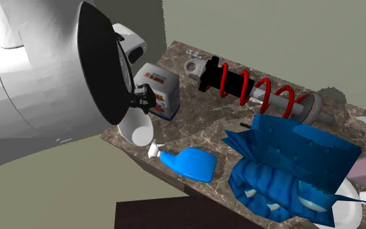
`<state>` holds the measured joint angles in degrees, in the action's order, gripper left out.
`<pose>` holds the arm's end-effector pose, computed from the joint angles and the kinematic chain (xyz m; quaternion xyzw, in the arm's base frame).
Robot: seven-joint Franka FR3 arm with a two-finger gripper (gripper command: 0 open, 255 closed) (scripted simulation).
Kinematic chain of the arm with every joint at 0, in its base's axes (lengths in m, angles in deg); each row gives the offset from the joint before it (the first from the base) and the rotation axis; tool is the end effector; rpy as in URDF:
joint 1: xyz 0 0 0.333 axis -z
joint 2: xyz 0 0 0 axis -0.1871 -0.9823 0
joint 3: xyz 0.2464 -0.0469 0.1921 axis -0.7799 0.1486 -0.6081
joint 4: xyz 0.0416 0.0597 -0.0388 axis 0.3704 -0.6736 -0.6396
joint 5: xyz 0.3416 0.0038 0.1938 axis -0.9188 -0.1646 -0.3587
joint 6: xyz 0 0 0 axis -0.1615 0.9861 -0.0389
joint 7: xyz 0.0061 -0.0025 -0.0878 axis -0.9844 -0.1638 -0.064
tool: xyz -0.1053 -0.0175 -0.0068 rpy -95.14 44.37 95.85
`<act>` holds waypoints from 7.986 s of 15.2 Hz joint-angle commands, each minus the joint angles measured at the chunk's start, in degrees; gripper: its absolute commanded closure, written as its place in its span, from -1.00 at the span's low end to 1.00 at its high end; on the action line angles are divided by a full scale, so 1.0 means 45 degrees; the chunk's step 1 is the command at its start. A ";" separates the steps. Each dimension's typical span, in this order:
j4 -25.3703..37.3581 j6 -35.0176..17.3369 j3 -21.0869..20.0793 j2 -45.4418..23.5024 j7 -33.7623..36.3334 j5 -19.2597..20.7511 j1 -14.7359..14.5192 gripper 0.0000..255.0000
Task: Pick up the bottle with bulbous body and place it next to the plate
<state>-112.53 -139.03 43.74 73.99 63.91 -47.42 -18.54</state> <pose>0.4207 0.1390 0.4663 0.9985 0.0016 0.0539 0.0026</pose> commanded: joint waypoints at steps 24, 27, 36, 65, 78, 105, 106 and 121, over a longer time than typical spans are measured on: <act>-0.0274 -0.1809 -0.0319 -0.1394 0.0347 0.0153 -0.0037 1.00; -0.0169 -0.1629 -0.0308 -0.1317 0.0331 0.0139 -0.0041 1.00; 0.0894 -0.0003 -0.0212 -0.0746 0.0214 0.0056 -0.0054 1.00; 0.5705 0.5000 -0.0030 -0.0551 0.0086 0.0097 0.0019 1.00; 0.8667 0.7273 -0.0043 -0.1248 0.0122 0.0213 0.0070 1.00; 0.6873 0.9749 0.3344 0.3058 -0.4326 0.0991 0.1175 1.00; 0.6763 0.9829 0.3566 0.3259 -0.4596 0.1112 0.1230 1.00; 0.6811 1.0972 0.7174 0.4875 -0.8946 0.3406 0.1938 1.00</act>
<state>-82.79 -90.16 75.16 96.12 24.82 -32.62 -9.84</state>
